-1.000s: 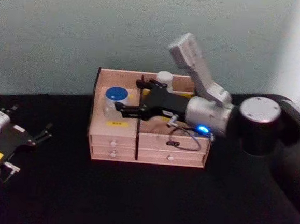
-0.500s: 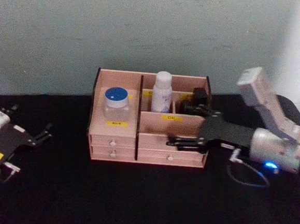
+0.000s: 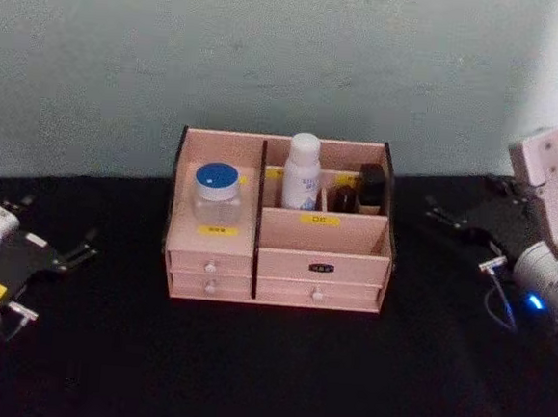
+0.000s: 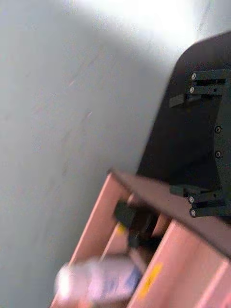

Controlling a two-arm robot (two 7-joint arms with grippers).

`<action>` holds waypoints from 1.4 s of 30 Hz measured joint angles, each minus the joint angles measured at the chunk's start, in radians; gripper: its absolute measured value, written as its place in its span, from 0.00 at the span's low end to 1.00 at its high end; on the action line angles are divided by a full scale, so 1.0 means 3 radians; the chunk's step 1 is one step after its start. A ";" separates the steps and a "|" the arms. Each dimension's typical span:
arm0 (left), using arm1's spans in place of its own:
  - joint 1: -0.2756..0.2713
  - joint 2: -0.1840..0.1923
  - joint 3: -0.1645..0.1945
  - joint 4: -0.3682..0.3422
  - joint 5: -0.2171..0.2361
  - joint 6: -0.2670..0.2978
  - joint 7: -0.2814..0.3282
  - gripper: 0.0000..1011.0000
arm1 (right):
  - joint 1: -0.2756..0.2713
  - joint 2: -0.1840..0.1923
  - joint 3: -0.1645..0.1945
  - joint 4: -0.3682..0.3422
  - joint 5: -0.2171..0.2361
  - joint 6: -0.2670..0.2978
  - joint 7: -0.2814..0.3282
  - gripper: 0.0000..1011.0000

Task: Pick up the facial cleanser and watermelon frost from the table and place them into the tiered storage box.

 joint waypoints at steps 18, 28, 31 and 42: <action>0.0000 0.0000 0.0000 0.0000 0.0000 0.0000 0.0000 0.99 | 0.0078 -0.0401 -0.0250 0.0578 -0.0628 0.0062 -0.0518 0.99; 0.0000 0.0000 0.0000 0.0000 0.0000 0.0000 0.0000 0.99 | 0.0077 -0.0394 -0.0248 0.0563 -0.0626 0.0062 -0.0516 0.99; 0.0000 0.0000 0.0000 0.0000 0.0000 0.0000 0.0000 0.99 | 0.0076 -0.0391 -0.0248 0.0558 -0.0625 0.0061 -0.0516 0.99; 0.0000 0.0000 0.0000 0.0000 0.0000 0.0000 0.0000 0.99 | 0.0073 -0.0386 -0.0248 0.0546 -0.0622 0.0059 -0.0515 0.99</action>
